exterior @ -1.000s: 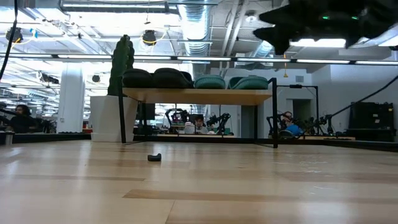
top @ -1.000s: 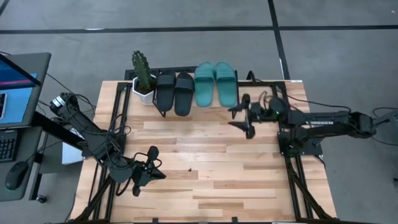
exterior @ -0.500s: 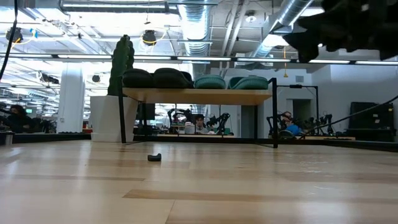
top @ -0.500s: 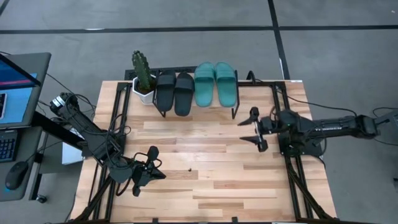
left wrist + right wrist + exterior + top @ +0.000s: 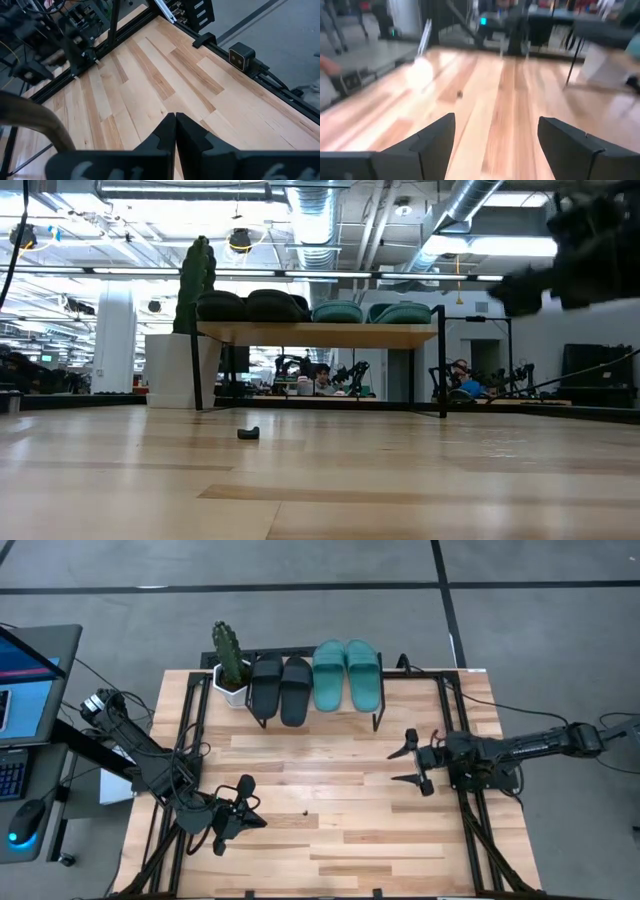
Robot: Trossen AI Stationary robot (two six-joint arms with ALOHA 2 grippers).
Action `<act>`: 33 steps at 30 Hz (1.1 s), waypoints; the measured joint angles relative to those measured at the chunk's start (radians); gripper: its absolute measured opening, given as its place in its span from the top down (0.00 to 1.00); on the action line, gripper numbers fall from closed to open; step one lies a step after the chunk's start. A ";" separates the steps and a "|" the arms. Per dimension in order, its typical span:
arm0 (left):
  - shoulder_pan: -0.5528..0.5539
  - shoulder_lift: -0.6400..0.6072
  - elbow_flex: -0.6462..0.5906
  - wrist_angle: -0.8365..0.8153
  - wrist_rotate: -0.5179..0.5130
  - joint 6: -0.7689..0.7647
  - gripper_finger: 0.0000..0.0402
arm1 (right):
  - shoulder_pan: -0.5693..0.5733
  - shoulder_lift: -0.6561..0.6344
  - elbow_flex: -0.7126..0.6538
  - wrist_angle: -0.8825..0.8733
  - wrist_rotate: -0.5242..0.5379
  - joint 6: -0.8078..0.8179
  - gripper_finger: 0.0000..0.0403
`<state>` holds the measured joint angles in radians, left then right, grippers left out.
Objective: Pick and place slides into the shelf
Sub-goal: Return to Home Position
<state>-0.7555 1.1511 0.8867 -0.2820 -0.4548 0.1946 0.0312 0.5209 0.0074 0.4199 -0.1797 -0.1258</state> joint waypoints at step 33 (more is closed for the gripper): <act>0.000 0.000 0.000 0.000 0.000 0.000 1.00 | 0.001 0.068 0.000 -0.293 -0.002 0.224 0.33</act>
<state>-0.7557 1.1511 0.8867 -0.2819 -0.4549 0.1946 0.0326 0.5888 0.0074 0.1268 -0.1814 0.0978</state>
